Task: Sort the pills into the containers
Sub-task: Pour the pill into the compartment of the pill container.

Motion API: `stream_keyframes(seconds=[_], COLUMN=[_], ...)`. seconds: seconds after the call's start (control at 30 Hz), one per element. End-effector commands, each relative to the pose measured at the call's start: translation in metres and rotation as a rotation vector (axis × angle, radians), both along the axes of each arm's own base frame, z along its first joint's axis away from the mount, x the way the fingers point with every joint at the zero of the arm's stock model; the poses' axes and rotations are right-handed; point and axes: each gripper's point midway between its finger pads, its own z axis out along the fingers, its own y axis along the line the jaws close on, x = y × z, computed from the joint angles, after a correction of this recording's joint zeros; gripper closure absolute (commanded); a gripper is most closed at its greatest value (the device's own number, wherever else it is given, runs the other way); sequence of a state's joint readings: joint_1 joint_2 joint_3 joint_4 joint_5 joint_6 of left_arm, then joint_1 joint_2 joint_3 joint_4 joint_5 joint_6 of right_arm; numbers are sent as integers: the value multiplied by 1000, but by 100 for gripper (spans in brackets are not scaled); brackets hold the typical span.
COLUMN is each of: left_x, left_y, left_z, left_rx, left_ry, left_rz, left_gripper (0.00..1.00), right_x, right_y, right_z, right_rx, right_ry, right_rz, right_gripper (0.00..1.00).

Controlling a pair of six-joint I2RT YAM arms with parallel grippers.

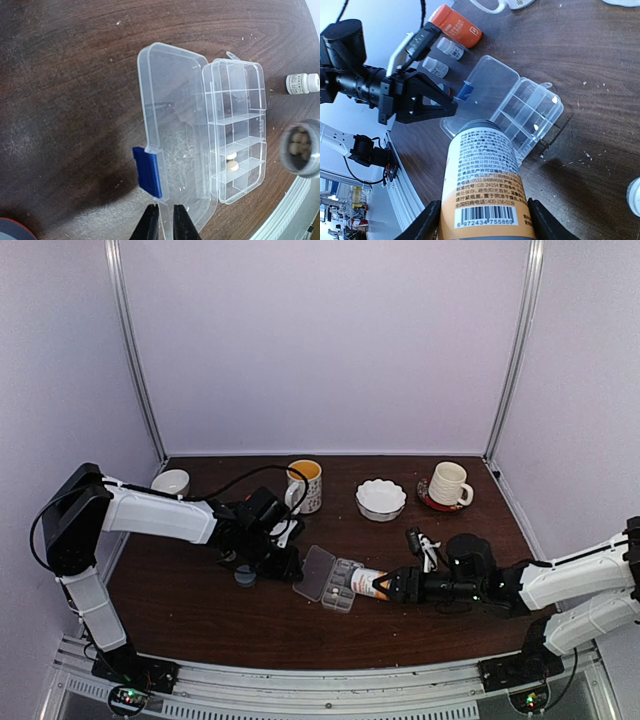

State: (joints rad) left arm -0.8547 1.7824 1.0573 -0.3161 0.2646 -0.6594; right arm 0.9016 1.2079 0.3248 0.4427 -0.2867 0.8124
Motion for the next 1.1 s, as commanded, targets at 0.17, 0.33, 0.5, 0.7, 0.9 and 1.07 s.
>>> stream_keyframes(seconds=[0.17, 0.33, 0.5, 0.7, 0.9, 1.07], left_x=[9, 8, 9, 8, 9, 8], left_y=[-5, -5, -6, -5, -6, -6], left_z=[9, 9, 9, 9, 10, 9], left_rx=[-10, -10, -11, -10, -11, -8], left_ry=[-33, -32, -35, -34, -37, -36], left_rz=[-4, -4, -6, -9, -10, -10], left_gripper=[86, 86, 87, 87, 86, 86], right_x=[0, 4, 4, -1, -3, 2], right_y=[1, -1, 2, 2, 2, 0], right_z=[-28, -12, 10, -4, -28, -12], right_rx=[-39, -50, 7, 13, -43, -61], right_ry=[61, 17, -24, 15, 67, 24], right_rz=[-1, -10, 2, 11, 15, 5], right_gripper=[100, 100, 100, 100, 100, 100])
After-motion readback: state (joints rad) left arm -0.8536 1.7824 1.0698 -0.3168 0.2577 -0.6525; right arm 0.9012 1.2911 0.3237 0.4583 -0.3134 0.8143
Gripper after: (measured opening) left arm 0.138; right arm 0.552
